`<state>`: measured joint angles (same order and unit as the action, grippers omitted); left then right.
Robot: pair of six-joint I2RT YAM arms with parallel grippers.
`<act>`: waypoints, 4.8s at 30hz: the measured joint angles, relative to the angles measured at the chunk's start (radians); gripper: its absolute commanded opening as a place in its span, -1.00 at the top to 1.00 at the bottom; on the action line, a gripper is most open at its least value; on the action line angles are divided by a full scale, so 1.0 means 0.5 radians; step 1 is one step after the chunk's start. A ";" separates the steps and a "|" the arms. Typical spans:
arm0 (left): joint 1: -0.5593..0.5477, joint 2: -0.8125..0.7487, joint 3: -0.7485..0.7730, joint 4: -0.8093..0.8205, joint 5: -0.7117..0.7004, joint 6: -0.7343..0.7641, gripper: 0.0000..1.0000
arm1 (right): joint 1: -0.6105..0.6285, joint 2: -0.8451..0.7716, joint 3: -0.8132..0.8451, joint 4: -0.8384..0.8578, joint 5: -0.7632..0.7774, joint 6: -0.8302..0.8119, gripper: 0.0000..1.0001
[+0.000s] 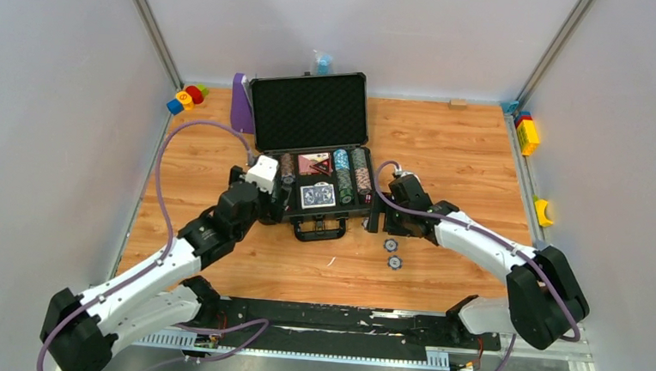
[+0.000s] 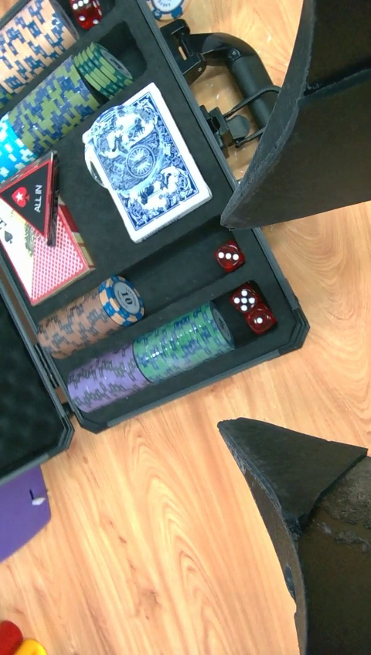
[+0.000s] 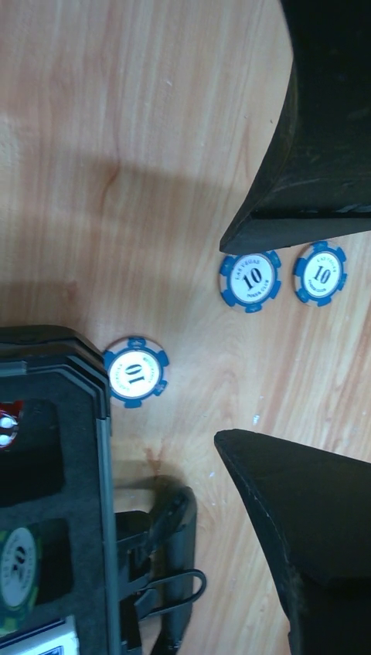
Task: Pack up texas hold em set
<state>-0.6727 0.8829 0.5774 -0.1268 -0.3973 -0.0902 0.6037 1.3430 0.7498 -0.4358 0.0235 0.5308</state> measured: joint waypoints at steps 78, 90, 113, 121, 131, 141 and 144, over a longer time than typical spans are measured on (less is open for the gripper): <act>0.000 -0.832 -0.581 0.278 -0.180 -0.138 -1.00 | 0.391 0.234 0.031 -0.252 0.528 0.282 -0.11; 0.000 -0.832 -0.581 0.278 -0.182 -0.140 -1.00 | 0.393 0.040 0.045 -0.317 0.566 0.295 -0.53; -0.001 -0.848 -0.588 0.278 -0.235 -0.195 -1.00 | 0.381 -0.095 0.047 -0.317 0.601 0.289 -0.97; -0.001 -0.849 -0.592 0.277 -0.257 -0.214 -1.00 | 0.355 -0.021 0.083 -0.317 0.600 0.279 -0.95; -0.001 -0.838 -0.593 0.278 -0.255 -0.214 -1.00 | 0.347 0.252 0.208 -0.258 0.529 0.184 -0.78; 0.000 -0.838 -0.593 0.278 -0.248 -0.214 -1.00 | 0.328 0.439 0.256 -0.024 0.514 0.076 -0.59; 0.000 -0.838 -0.593 0.278 -0.247 -0.214 -1.00 | 0.321 0.478 0.256 0.127 0.538 0.024 -0.51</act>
<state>-0.6727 0.4641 0.2810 0.0120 -0.5209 -0.1970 0.7643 1.5822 0.8780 -0.3721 0.2924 0.5426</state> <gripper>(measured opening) 0.998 0.788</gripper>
